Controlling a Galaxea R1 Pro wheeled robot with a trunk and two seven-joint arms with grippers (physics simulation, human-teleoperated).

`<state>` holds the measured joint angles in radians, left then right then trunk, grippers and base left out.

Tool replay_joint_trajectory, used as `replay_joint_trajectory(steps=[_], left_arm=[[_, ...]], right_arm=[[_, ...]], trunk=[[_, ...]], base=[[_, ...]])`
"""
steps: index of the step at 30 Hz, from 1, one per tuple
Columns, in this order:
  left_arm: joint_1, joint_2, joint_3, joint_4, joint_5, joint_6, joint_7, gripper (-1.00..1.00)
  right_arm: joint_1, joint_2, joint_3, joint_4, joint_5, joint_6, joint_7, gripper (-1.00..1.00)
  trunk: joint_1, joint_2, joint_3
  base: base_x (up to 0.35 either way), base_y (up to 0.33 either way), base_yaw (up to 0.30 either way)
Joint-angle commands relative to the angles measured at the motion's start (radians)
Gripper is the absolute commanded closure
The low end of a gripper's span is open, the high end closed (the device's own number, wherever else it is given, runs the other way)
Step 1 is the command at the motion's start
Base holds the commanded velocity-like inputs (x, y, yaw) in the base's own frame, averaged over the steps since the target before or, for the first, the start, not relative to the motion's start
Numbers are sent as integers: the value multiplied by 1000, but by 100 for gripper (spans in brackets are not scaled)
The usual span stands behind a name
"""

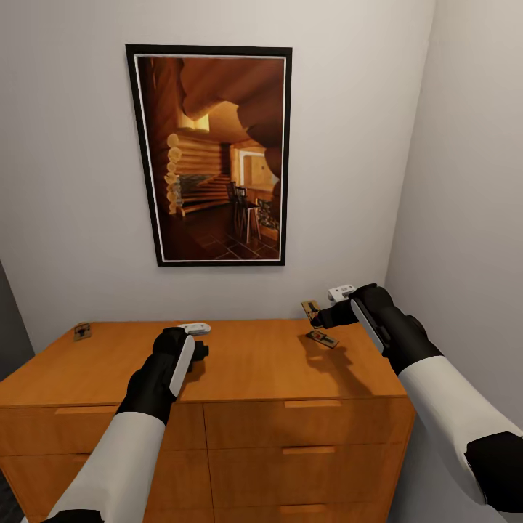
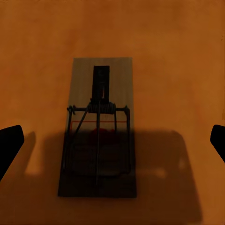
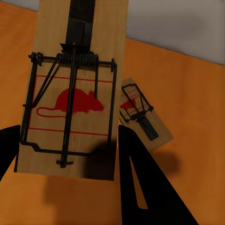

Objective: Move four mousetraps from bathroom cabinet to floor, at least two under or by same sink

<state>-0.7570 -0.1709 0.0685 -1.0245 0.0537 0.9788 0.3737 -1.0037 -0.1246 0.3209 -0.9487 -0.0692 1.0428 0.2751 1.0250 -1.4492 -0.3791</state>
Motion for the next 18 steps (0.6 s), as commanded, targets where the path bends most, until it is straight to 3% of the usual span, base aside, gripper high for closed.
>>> replay_joint_trajectory(steps=[1, 18], left_arm=[[-1, -1, 2, -1, 6, 3, 5, -100], [-1, -1, 3, 1, 8, 5, 3, -100]], right_arm=[[-1, -1, 3, -1, -10, 4, -4, 100], [-1, -1, 3, 6, -11, 4, -3, 100]], trunk=[[0, -1, -1], [0, -1, -1]], base=[[0, 0, 0], [0, 0, 0]])
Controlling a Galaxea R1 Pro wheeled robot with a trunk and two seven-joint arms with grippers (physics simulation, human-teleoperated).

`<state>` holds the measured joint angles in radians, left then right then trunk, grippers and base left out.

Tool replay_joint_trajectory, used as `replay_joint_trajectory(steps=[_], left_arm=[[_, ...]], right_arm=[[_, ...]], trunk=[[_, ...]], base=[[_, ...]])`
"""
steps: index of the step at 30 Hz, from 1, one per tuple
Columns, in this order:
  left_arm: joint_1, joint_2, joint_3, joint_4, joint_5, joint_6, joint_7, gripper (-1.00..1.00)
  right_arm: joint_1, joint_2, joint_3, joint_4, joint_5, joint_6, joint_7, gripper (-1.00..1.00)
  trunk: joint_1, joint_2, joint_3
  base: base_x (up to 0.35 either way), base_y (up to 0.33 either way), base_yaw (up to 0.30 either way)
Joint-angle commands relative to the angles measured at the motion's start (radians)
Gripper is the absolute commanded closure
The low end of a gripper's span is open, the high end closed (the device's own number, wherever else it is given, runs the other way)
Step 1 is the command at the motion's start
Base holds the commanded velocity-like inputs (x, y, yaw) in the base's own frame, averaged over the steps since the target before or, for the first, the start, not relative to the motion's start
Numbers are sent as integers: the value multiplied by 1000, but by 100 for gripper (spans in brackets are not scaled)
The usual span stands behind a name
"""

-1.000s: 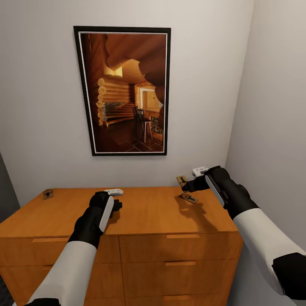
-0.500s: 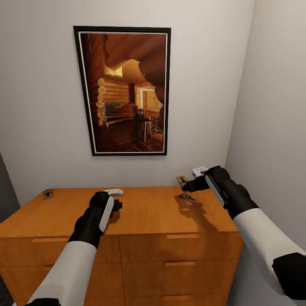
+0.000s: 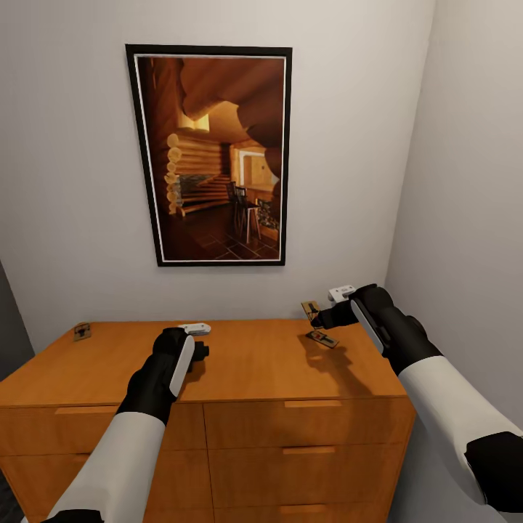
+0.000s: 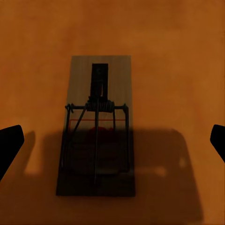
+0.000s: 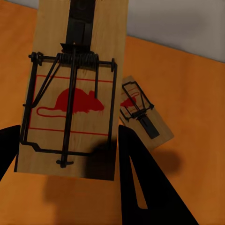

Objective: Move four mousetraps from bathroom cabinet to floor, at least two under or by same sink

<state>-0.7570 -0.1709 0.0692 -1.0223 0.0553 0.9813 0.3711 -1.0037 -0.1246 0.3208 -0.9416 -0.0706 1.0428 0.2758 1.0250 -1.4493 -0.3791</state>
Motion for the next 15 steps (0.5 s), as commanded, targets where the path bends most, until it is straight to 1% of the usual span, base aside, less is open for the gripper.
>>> replay_joint_trajectory(steps=[1, 5, 9, 11, 15], left_arm=[[-1, -1, 2, -1, 6, 3, 5, -100], [-1, -1, 2, 0, 7, 4, 4, -100], [0, 22, 25, -23, 5, 27, 8, -100], [0, 24, 34, -34, 5, 34, 8, -100], [0, 19, 12, -16, 3, 11, 11, -100]], right_arm=[[-1, -1, 3, 0, -10, 4, -4, 100], [-1, -1, 3, 2, -10, 4, -3, 100], [-1, -2, -2, 7, -7, 4, -4, 100], [-1, -2, -2, 7, -7, 4, -4, 100], [-1, -3, -1, 10, -5, 4, -4, 100]], trunk=[[0, -1, -1], [0, -1, -1], [0, -1, -1], [0, -1, -1], [0, -1, -1]], base=[[0, 0, 0], [0, 0, 0], [0, 0, 0], [0, 0, 0], [0, 0, 0]])
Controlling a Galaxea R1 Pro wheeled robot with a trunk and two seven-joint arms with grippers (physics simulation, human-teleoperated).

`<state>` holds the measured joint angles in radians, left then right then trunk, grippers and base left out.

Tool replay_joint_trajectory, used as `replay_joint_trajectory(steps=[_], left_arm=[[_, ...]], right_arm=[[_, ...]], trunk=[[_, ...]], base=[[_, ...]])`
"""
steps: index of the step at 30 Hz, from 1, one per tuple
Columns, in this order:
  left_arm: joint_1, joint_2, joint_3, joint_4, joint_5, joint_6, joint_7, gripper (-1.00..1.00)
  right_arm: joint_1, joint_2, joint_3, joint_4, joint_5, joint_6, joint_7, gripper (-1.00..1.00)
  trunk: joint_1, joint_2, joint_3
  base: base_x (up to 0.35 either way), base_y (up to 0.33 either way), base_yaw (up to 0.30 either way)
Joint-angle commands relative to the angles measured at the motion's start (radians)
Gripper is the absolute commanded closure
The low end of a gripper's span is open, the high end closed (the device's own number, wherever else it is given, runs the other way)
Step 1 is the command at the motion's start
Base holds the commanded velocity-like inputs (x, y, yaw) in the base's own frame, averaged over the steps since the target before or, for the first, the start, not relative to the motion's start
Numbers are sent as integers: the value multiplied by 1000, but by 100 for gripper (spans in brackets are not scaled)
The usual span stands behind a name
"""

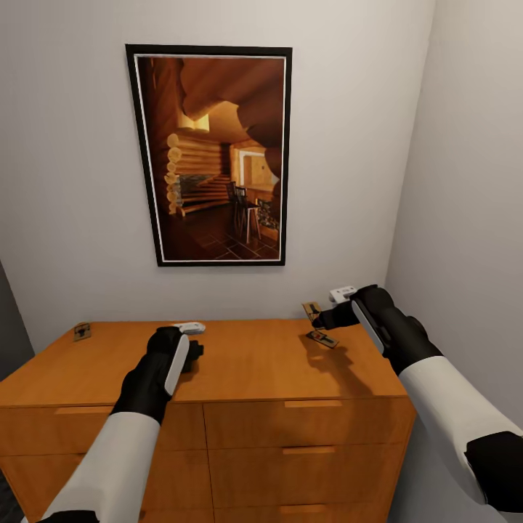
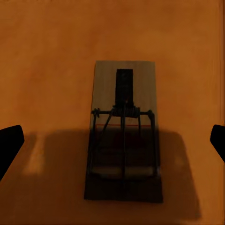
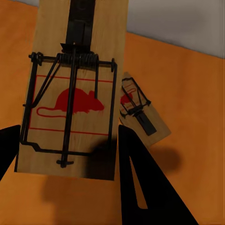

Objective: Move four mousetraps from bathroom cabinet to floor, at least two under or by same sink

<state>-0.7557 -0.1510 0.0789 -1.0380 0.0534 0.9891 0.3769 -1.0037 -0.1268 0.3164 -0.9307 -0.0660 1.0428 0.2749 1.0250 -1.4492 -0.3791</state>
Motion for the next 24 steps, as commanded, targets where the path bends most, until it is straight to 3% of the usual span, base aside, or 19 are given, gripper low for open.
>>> replay_joint_trajectory(steps=[1, 8, 24], left_arm=[[-1, -1, -4, 1, 5, -3, 5, -100], [-1, -1, -13, 6, 4, -14, 5, -100], [-1, -2, -9, 23, 7, -6, 6, -100]], right_arm=[[-1, -2, 3, 0, -9, 4, -3, 100], [-1, -22, 4, -2, -10, 4, -3, 100], [-1, -27, 4, -2, -12, 4, -3, 100]], trunk=[[0, -1, -1], [0, -1, -1], [0, -1, -1]], base=[[0, 0, 0], [0, 0, 0], [0, 0, 0]])
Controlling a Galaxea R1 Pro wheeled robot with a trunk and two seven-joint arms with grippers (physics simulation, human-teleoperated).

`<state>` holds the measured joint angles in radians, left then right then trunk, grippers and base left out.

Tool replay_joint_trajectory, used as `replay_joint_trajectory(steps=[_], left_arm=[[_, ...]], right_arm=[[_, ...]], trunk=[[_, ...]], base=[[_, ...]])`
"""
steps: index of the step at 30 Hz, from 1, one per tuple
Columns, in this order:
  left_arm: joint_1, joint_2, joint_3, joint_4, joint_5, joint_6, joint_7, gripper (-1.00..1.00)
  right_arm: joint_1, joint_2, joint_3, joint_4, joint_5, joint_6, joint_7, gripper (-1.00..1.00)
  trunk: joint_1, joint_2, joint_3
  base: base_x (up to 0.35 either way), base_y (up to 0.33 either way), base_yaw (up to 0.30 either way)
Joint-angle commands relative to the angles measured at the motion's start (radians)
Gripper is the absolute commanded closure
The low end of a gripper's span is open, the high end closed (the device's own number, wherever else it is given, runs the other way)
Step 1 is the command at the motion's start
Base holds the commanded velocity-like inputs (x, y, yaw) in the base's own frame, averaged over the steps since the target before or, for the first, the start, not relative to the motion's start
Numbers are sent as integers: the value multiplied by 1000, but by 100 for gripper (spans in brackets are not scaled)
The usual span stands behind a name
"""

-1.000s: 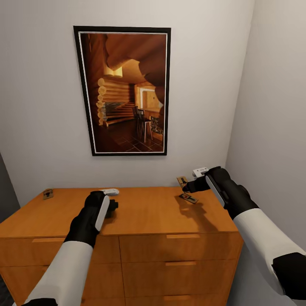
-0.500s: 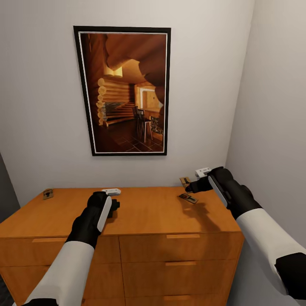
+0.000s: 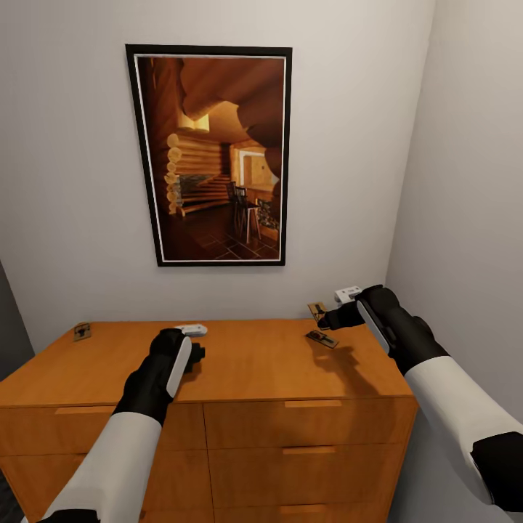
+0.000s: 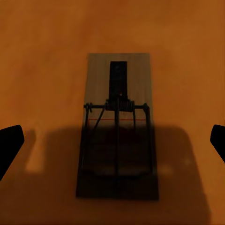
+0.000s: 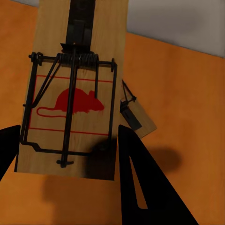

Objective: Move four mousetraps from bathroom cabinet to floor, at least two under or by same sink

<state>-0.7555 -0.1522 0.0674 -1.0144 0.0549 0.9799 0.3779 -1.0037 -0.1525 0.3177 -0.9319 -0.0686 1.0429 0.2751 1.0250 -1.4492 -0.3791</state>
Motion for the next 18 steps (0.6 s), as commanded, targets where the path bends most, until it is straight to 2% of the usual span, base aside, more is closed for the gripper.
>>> replay_joint_trajectory(steps=[1, 13, 18], left_arm=[[-1, -1, 3, 5, 8, 3, 7, -100], [-1, 4, 8, 71, 7, -3, 11, -100], [-1, 5, 8, 73, 5, -4, 12, -100]], right_arm=[[-1, -1, 3, -1, -10, 4, -4, 100], [-1, -1, 3, 0, -11, 4, -4, 100], [-1, -1, 3, 0, -11, 4, -4, 100]], trunk=[[0, -1, -1], [0, -1, -1], [0, -1, -1]], base=[[0, 0, 0], [0, 0, 0], [0, 0, 0]])
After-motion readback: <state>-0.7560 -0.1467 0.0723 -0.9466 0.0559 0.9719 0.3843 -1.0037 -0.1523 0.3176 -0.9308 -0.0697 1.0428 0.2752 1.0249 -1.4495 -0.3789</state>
